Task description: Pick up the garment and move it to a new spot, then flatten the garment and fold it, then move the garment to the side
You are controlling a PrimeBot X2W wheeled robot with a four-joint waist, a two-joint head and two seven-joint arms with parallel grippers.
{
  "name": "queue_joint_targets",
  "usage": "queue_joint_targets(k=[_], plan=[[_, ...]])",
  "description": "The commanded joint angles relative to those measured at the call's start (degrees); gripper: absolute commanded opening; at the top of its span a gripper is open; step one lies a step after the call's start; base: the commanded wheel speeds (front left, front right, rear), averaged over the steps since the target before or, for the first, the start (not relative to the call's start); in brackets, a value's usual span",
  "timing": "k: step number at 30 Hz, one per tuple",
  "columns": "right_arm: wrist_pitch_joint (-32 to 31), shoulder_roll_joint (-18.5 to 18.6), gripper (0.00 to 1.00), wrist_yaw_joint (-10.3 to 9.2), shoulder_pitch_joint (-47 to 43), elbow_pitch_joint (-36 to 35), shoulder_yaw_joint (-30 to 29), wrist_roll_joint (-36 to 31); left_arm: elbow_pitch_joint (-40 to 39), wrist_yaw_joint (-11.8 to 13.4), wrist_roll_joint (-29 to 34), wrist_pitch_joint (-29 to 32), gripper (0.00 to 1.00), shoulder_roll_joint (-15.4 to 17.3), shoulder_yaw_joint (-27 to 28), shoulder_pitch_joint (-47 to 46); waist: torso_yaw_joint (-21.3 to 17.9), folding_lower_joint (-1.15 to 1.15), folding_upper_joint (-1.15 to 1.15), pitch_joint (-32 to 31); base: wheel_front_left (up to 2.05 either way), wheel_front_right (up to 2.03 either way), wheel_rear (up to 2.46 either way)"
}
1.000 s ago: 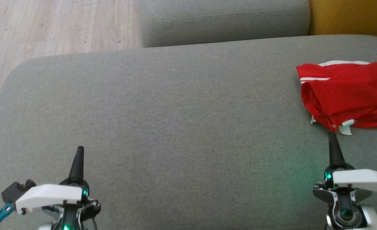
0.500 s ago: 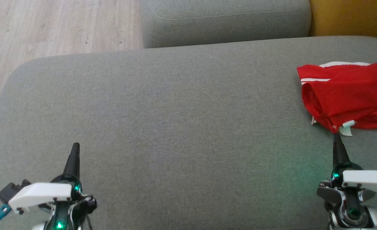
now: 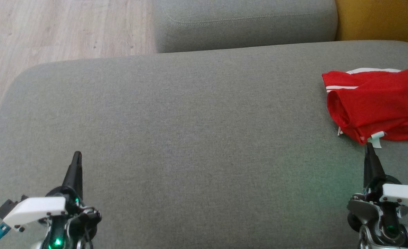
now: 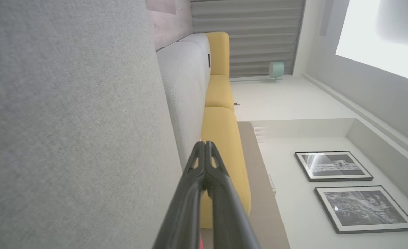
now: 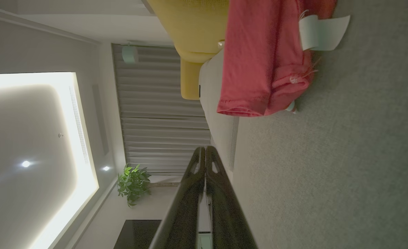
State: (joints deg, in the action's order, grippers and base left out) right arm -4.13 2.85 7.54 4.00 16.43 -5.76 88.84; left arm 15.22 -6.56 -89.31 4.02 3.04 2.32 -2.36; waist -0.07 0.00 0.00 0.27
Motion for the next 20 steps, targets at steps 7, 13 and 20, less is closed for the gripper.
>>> queue_joint_targets(k=[7,13,20], plan=[[-1.4,0.9,0.00,-0.05,2.1,-2.5,0.4,4.3,-1.2,-0.9,-4.1,1.2,0.00,1.0,2.7,-3.7,0.1,0.00,0.00,-0.1,0.00,0.00,0.00],[-1.5,0.8,0.00,-0.05,2.1,-2.5,0.3,4.2,-1.2,-0.9,-4.0,1.3,0.00,0.9,2.8,-3.7,0.1,0.00,0.00,-0.1,0.00,0.00,0.00],[-1.6,0.8,0.00,-0.05,2.1,-2.5,0.2,4.1,-1.2,-0.9,-3.9,1.4,0.00,0.8,2.9,-3.7,0.1,0.00,0.00,-0.1,0.00,0.00,0.00]])
